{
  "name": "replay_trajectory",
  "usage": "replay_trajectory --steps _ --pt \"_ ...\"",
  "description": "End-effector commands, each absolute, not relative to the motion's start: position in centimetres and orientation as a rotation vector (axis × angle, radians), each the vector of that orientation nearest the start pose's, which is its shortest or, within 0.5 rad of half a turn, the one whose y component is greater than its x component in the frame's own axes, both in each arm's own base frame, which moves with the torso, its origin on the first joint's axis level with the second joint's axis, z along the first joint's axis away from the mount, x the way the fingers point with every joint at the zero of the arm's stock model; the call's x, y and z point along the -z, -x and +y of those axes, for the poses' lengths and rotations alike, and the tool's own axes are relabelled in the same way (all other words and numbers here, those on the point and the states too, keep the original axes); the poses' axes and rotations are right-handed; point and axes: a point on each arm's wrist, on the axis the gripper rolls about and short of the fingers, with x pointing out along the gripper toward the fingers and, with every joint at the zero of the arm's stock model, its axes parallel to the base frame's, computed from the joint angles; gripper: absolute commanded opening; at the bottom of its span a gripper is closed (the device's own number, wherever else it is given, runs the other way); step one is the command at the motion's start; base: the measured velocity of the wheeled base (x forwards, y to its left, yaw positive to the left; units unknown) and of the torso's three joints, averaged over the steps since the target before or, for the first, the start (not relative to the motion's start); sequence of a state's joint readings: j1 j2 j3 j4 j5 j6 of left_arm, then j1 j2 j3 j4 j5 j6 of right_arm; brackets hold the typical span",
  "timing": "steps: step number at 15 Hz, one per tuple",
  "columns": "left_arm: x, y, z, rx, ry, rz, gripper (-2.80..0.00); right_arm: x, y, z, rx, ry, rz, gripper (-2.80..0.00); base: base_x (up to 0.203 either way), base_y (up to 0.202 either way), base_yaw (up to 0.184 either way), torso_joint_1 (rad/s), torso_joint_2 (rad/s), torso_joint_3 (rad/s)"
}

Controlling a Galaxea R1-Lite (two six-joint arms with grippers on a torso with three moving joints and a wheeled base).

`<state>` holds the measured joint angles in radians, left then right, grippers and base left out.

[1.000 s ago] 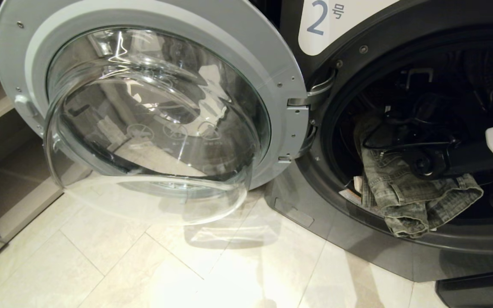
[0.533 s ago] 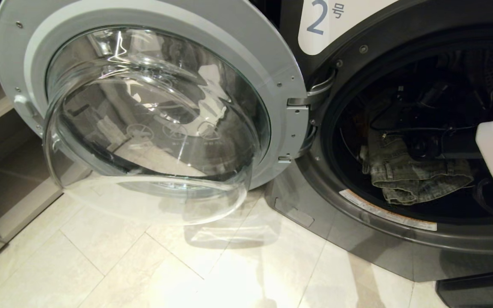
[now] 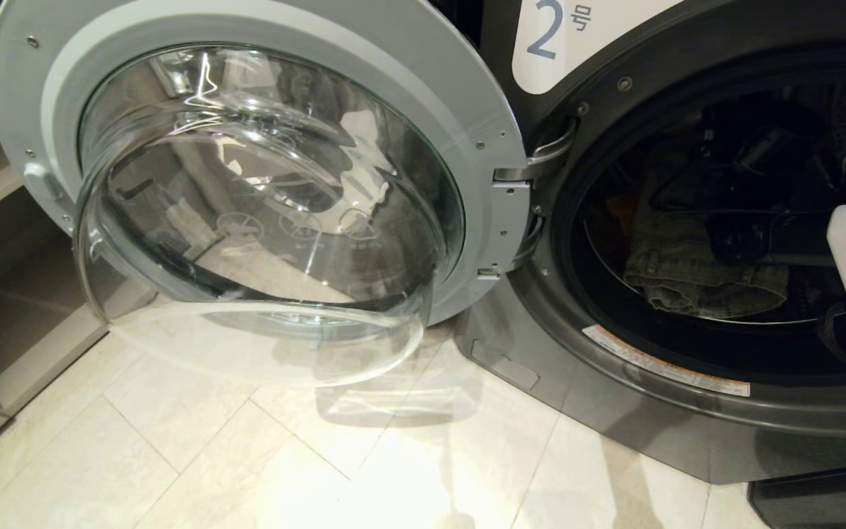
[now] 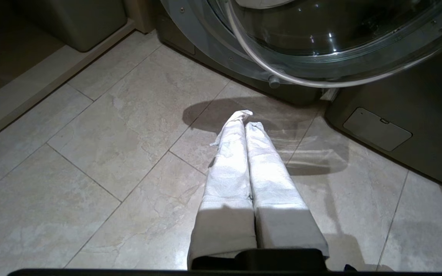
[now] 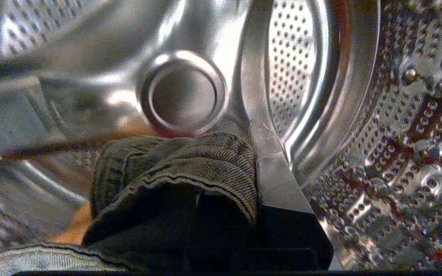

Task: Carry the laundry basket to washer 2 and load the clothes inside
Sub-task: Place the clothes into the washing machine

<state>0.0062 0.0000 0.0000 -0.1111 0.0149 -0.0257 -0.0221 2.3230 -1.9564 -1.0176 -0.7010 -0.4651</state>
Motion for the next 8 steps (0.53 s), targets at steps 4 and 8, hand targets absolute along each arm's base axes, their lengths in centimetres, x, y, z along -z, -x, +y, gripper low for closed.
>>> replay_trajectory --steps 4,8 --pt "-7.6 2.0 0.0 -0.022 0.026 -0.072 -2.80 -29.1 -46.9 -2.1 0.806 0.193 -0.437 -2.80 0.000 0.000 0.000 0.000 0.00 0.000" --pt "-7.6 2.0 0.0 -0.021 0.026 -0.072 -2.80 -28.1 -47.0 -1.0 0.775 0.208 -0.361 0.00 0.000 0.000 0.000 0.000 0.00 0.000"
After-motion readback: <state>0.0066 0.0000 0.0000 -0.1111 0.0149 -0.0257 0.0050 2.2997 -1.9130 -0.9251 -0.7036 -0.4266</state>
